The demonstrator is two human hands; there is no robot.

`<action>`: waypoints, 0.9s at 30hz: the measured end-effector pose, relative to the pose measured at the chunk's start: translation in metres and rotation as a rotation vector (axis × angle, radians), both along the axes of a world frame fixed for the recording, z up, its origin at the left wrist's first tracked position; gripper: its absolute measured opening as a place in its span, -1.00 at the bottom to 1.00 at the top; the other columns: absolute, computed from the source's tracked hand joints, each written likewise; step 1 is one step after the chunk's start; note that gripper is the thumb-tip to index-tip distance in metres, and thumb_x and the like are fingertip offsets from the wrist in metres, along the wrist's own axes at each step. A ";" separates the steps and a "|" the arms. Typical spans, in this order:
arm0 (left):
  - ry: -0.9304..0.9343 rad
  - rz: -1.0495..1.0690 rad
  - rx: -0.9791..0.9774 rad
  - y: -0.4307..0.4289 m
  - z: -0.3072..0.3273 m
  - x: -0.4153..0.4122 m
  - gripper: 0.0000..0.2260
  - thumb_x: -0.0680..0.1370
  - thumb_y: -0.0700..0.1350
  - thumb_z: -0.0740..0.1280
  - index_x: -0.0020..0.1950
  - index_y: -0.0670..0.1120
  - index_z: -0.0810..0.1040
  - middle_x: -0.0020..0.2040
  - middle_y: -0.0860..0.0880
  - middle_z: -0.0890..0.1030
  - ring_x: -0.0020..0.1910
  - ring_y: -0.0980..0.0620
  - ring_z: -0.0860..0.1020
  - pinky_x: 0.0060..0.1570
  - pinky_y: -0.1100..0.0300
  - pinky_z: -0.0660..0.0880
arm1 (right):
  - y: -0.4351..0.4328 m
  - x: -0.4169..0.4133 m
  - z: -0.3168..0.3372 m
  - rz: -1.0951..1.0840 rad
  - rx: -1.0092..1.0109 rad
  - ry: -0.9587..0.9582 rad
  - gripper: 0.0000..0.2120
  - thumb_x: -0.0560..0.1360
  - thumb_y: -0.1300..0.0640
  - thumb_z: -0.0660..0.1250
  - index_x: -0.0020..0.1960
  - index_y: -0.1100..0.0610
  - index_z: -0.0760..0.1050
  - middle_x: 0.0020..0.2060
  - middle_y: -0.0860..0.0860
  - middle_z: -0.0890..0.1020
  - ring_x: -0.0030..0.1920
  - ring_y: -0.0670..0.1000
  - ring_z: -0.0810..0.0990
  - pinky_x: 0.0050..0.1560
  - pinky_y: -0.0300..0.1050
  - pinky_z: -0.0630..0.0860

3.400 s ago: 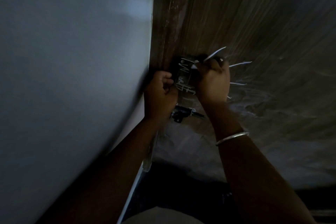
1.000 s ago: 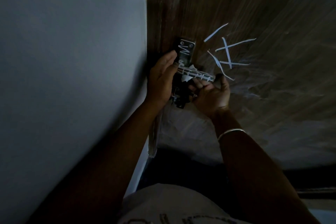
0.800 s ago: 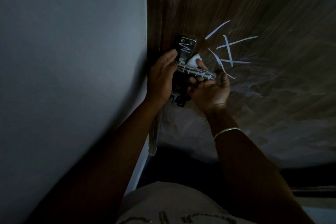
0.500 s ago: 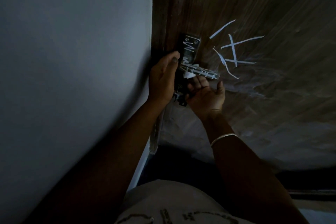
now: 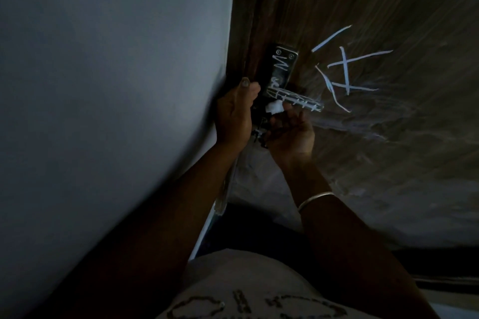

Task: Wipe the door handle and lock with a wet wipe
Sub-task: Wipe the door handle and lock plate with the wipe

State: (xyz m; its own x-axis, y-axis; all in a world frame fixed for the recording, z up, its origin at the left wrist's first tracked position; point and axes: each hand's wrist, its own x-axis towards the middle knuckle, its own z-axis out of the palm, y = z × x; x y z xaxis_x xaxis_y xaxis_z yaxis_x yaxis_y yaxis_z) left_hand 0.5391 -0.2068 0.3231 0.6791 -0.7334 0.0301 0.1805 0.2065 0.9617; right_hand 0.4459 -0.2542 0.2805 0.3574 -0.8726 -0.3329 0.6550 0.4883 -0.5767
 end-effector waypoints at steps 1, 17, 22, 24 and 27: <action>-0.022 0.024 -0.012 0.000 0.000 -0.001 -0.70 0.57 -0.06 0.17 0.08 -0.23 0.57 0.03 -0.17 0.62 0.07 -0.10 0.60 0.08 0.14 0.53 | 0.000 0.000 -0.001 0.006 0.025 -0.002 -0.73 0.47 -0.04 0.18 -0.03 0.10 0.56 -0.21 -0.01 0.62 -0.19 0.00 0.54 -0.20 -0.13 0.39; -0.021 0.113 0.048 0.009 -0.010 -0.002 -0.71 0.60 -0.10 0.14 0.02 -0.25 0.59 -0.08 -0.15 0.62 -0.05 -0.08 0.61 0.01 0.08 0.54 | 0.010 0.026 0.011 0.083 0.155 -0.189 -0.46 0.55 -0.18 0.01 0.22 0.23 0.42 0.17 0.16 0.54 -0.05 0.08 0.53 -0.01 -0.09 0.42; -0.031 0.088 0.070 0.008 -0.011 0.000 -0.72 0.60 -0.15 0.14 0.06 -0.30 0.56 -0.03 -0.18 0.62 0.01 -0.11 0.59 0.05 0.05 0.53 | 0.008 0.009 0.011 0.019 0.160 -0.166 -0.40 0.53 -0.22 -0.01 0.29 0.22 0.42 0.05 0.13 0.59 -0.18 0.01 0.52 -0.15 -0.14 0.40; -0.055 0.086 0.072 0.008 -0.014 -0.001 -0.73 0.59 -0.14 0.15 0.04 -0.27 0.57 -0.06 -0.15 0.61 0.01 -0.13 0.60 0.09 -0.03 0.53 | 0.009 0.010 0.013 0.020 0.161 -0.184 -0.39 0.53 -0.23 -0.01 0.31 0.21 0.40 0.03 0.13 0.59 -0.16 0.02 0.53 -0.16 -0.13 0.40; -0.071 0.079 0.064 0.009 -0.013 -0.001 -0.73 0.50 0.02 0.19 -0.12 -0.10 0.61 -0.15 -0.06 0.63 -0.08 -0.06 0.61 0.04 0.00 0.54 | 0.010 0.023 0.015 0.051 0.151 -0.212 -0.33 0.51 -0.25 0.00 0.37 0.23 0.33 0.12 0.17 0.55 -0.05 0.06 0.55 -0.04 -0.09 0.44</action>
